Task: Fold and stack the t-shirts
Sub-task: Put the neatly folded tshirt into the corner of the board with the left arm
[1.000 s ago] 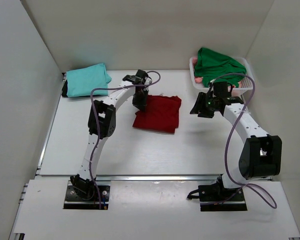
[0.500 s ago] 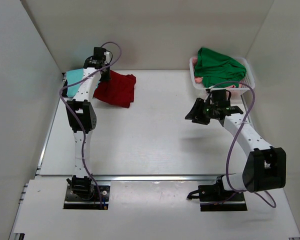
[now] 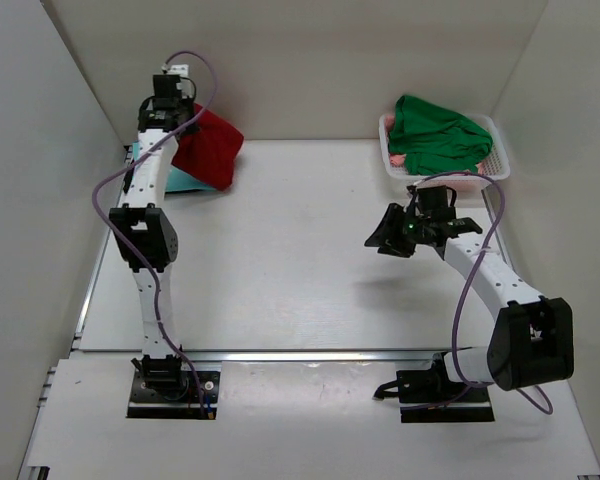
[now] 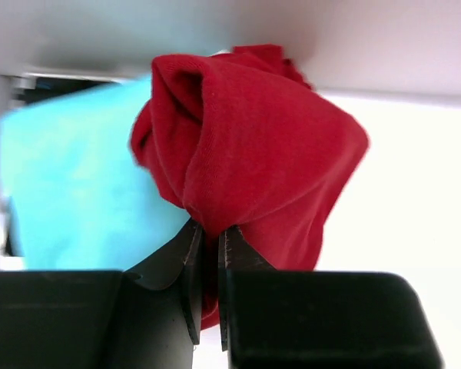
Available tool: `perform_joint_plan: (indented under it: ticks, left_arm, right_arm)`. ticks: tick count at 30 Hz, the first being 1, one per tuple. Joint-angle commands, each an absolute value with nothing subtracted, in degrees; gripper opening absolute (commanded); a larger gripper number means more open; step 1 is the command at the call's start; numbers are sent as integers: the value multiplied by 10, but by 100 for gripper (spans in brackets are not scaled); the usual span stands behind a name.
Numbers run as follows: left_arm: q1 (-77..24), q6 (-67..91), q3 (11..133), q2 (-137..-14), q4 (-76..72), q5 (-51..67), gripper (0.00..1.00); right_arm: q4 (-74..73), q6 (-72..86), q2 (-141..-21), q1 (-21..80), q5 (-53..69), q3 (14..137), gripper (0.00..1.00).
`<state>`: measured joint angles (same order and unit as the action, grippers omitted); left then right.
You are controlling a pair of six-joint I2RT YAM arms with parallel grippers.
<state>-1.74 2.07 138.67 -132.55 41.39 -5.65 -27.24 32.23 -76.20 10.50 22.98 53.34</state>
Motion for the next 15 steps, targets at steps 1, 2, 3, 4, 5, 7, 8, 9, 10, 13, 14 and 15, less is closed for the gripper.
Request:
perform_joint_plan:
  ticks: [1,2,3,4,5,7,8,9,10,13,14,15]
  left_arm:
    - [35,46,1379,-1259,356,-42,0]
    - [46,50,1381,-1261,355,-41,0]
    - [52,49,1376,-1266,351,-41,0]
    - [61,53,1369,-1267,346,-43,0]
    - [66,61,1355,-1269,337,-31,0]
    - [76,72,1344,-1282,330,-33,0]
    - [85,72,1344,-1287,333,-20,0]
    - [88,83,1344,-1295,337,-24,0]
    - [91,86,1343,-1303,338,-22,0]
    - [99,93,1330,-1318,347,-34,23]
    - [103,102,1331,-1321,347,-43,39]
    - [100,102,1332,-1322,352,-57,62]
  right_arm:
    - [-279,305,-757,91,222,574,42]
    - [-279,307,-761,97,221,580,42]
    - [-280,306,-767,96,218,586,41]
    - [-282,306,-772,97,220,587,42]
    - [-286,308,-780,102,218,594,42]
    - [-279,309,-793,107,218,608,41]
    - [-277,314,-803,114,217,610,42]
    - [-279,318,-806,119,217,616,41]
    - [-279,316,-810,117,215,623,41]
    - [-278,316,-823,126,217,635,41]
    - [-278,316,-823,122,213,632,42]
    - [-277,316,-827,126,218,638,41]
